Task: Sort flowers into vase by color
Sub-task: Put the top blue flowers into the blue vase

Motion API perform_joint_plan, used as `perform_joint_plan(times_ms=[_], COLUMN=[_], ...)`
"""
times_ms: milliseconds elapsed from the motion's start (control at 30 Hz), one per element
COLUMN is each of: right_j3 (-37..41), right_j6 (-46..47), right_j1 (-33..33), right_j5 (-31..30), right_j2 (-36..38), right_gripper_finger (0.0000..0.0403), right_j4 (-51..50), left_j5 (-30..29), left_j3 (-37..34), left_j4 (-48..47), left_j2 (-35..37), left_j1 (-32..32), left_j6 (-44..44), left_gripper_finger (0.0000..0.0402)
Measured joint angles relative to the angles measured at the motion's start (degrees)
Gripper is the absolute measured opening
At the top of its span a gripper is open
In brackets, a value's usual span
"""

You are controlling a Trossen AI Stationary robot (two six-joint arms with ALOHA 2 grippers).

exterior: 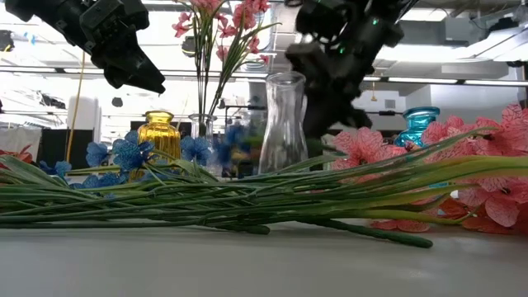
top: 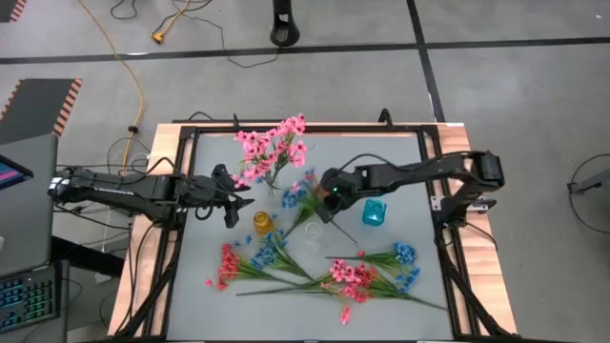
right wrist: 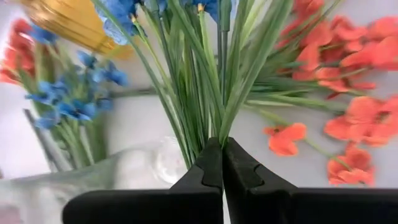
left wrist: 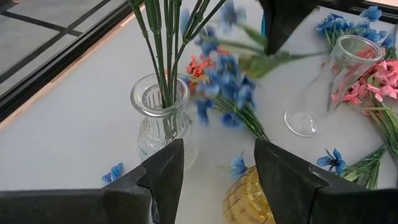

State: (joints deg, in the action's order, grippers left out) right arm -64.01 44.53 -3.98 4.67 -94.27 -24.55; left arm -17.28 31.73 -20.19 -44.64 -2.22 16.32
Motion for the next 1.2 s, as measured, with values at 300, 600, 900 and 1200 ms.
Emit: perform_joint_plan(times_ms=[300, 600, 900, 1200], right_j3=[0.00, 0.00, 0.01, 12.09], right_j6=[-1.56, -6.30, -11.76, -11.94], right_j1=[-2.08, -3.52, -3.77, 1.88], right_j5=[-0.67, -7.64, -18.59, -29.39], right_j2=[11.21, 22.18, 32.89, 45.37], right_gripper_finger=[0.0022, 0.0022, 0.0022, 0.0022], right_j4=[-2.33, -7.52, -12.02, -0.84], left_j5=[0.00, 0.02, 0.15, 0.20], left_j3=[0.00, -0.02, -0.02, -0.02], left_j4=[0.07, 0.18, 0.18, 0.18], left_j2=[0.00, 0.02, 0.00, 0.01], left_j1=[-0.02, 0.00, -0.02, -0.02], left_j6=[0.00, 0.98, 2.83, 3.97], left_gripper_finger=[0.0183, 0.0183, 0.0183, 0.0183])
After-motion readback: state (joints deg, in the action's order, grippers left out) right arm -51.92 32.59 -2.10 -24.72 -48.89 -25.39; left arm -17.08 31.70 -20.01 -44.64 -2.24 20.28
